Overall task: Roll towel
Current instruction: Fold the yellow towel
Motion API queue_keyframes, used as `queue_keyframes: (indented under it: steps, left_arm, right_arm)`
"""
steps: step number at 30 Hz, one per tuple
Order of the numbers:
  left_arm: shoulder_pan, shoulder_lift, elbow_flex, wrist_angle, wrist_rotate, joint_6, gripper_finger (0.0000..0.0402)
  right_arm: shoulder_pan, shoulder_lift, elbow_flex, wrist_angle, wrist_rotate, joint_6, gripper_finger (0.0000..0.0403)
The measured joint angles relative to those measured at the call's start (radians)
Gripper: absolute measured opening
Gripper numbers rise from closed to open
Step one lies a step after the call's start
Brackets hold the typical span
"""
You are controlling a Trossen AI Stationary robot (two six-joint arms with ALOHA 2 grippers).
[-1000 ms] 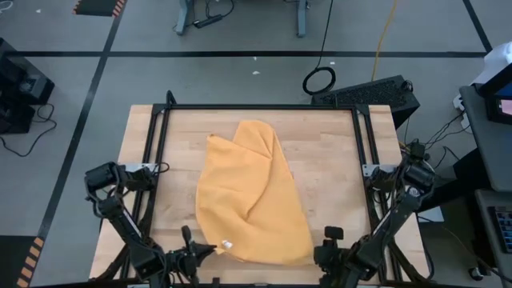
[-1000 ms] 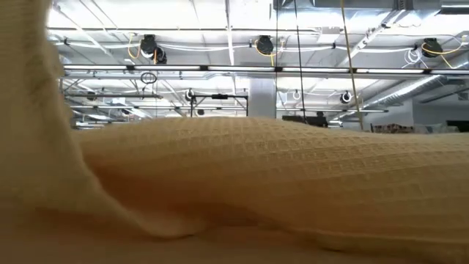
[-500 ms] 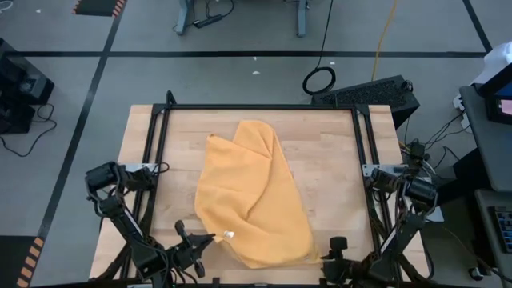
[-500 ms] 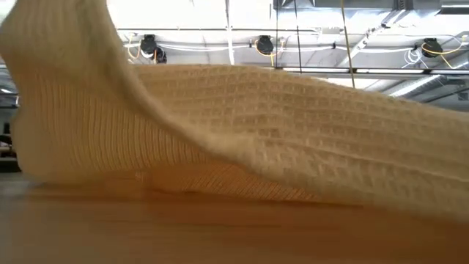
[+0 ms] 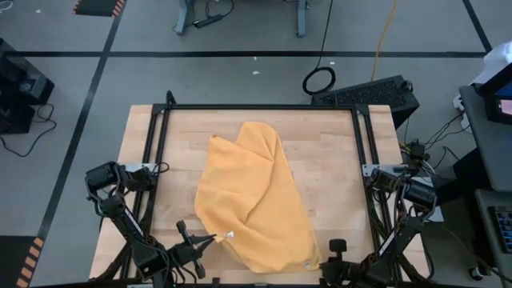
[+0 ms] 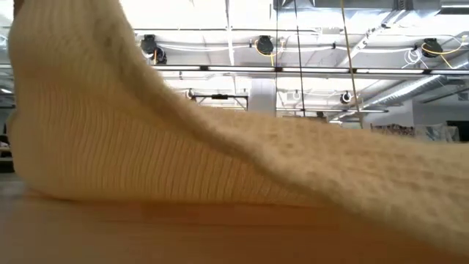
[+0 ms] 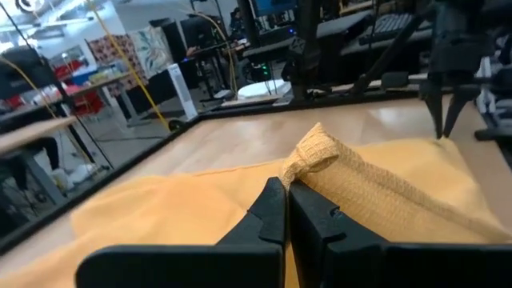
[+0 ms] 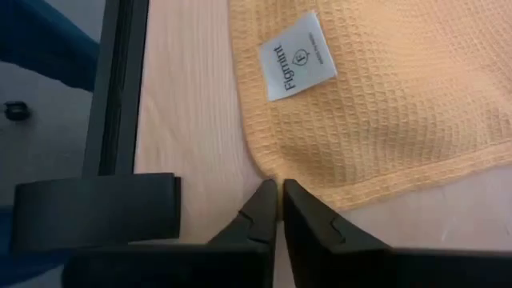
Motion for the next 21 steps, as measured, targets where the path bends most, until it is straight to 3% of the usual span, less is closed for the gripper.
queue_keyframes:
  steps: [3, 6, 14, 17, 19, 21]
  left_arm:
    - [0.0, 0.0, 0.0, 0.031, -0.011, 0.0, 0.0006]
    - [0.001, -0.003, 0.0, 0.033, -0.098, 0.004, 0.0006]
    - [0.129, -0.131, 0.002, 0.064, -0.108, 0.127, 0.0006]
    - [0.171, -0.169, 0.034, 0.143, -0.103, 0.269, 0.0006]
    - [0.2, -0.185, 0.064, 0.219, -0.018, 0.41, 0.0006]
    - [0.224, -0.19, 0.092, 0.331, 0.136, 0.541, 0.0006]
  right_arm:
    - [-0.002, -0.018, 0.016, -0.034, 0.004, -0.006, 0.0006]
    - [0.003, -0.069, 0.052, -0.149, 0.057, 0.001, 0.0004]
    - [-0.026, -0.229, 0.129, -0.544, 0.391, 0.174, 0.0002]
    - [-0.034, -0.292, 0.133, -0.607, 0.446, 0.175, 0.0001]
    - [-0.04, -0.339, 0.136, -0.615, 0.478, 0.152, 0.0001]
    - [-0.042, -0.38, 0.136, -0.617, 0.497, 0.122, 0.0001]
